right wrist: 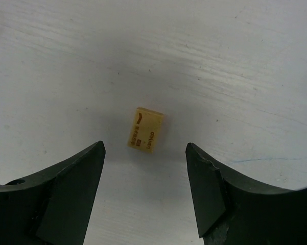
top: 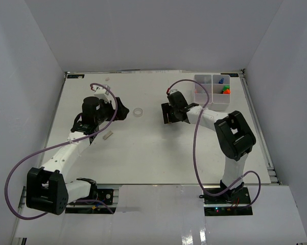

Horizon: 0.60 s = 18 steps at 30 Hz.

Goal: Sort the stationery into containers
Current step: Pick up the stationery from the center of the board, then place the stationery in the storage box.

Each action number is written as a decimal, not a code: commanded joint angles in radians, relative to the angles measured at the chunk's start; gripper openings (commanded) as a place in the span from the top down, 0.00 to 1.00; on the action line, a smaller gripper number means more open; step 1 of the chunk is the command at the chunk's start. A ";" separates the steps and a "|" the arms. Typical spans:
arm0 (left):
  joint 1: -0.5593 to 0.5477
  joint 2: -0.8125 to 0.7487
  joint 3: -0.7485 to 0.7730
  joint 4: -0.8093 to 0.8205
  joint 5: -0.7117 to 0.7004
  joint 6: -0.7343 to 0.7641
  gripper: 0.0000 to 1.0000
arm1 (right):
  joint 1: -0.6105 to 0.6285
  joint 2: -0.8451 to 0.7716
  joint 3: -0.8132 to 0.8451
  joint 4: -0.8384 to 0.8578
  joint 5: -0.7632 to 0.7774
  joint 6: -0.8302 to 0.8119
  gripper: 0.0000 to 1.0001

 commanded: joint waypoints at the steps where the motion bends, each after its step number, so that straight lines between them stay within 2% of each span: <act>1: 0.005 -0.034 0.031 -0.003 -0.004 -0.002 0.02 | 0.008 0.040 0.011 0.025 0.012 0.040 0.30; 6: 0.006 -0.033 0.031 -0.003 -0.003 -0.002 0.02 | 0.010 0.089 0.030 0.028 0.031 0.040 0.39; 12: 0.008 -0.028 0.031 -0.002 -0.001 0.000 0.02 | 0.011 0.089 0.017 0.035 0.078 0.030 0.66; 15: 0.008 -0.027 0.031 -0.003 -0.001 0.000 0.02 | 0.008 0.049 -0.016 0.046 0.115 0.019 0.85; 18: 0.008 -0.030 0.029 -0.003 -0.001 0.000 0.02 | -0.004 -0.010 -0.044 0.055 0.149 0.004 0.89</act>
